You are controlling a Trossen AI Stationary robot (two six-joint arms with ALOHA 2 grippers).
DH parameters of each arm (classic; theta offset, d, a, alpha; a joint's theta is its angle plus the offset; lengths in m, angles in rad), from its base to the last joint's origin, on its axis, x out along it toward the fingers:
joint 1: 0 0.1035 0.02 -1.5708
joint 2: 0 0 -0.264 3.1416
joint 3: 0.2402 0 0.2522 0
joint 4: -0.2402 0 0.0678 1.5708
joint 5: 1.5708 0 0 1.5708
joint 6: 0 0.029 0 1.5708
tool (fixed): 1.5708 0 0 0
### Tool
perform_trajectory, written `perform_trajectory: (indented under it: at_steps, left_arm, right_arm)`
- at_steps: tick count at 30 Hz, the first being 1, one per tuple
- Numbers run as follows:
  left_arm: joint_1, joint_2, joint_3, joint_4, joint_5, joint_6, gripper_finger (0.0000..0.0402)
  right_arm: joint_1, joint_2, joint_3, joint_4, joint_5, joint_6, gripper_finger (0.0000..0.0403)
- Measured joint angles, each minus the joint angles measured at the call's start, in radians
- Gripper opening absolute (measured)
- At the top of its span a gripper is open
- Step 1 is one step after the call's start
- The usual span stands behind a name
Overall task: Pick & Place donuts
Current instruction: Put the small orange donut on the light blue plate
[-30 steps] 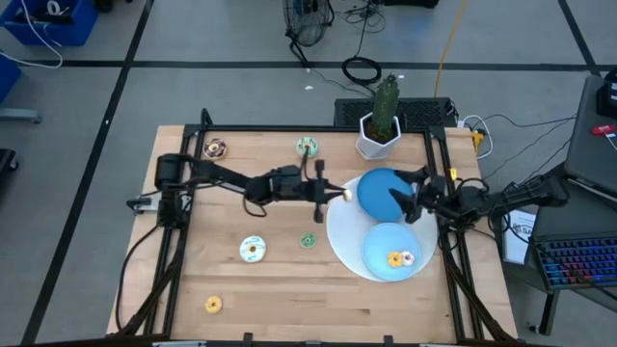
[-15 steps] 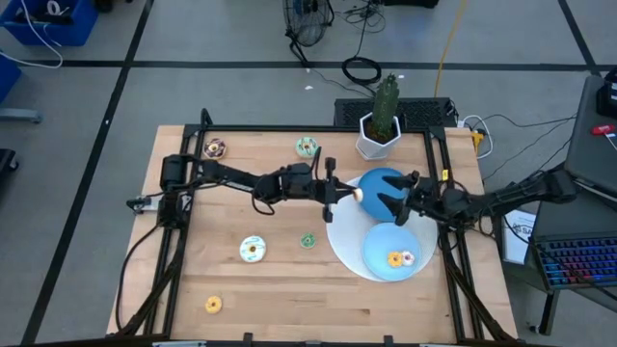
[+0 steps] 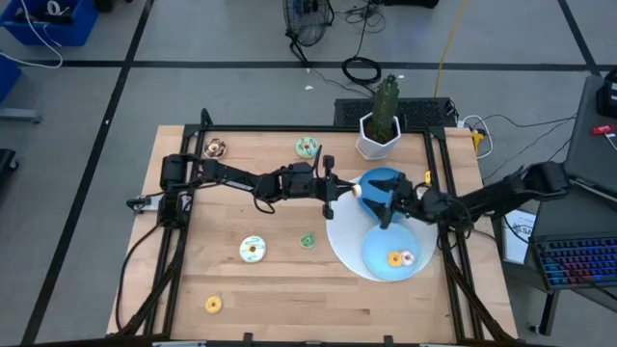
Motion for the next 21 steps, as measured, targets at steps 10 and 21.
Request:
perform_trajectory:
  at_steps: [10, 21]
  left_arm:
    - [0.0, 0.0, 0.0, -0.027, 0.0, -0.017, 0.001]
    - [-0.024, -0.004, 0.0, -0.061, -0.107, 0.037, 0.0007]
  right_arm:
    - [-0.055, 0.219, 0.112, 0.092, -0.133, -0.019, 0.0313]
    - [-0.053, 0.286, 0.175, 0.082, -0.13, -0.111, 0.0313]
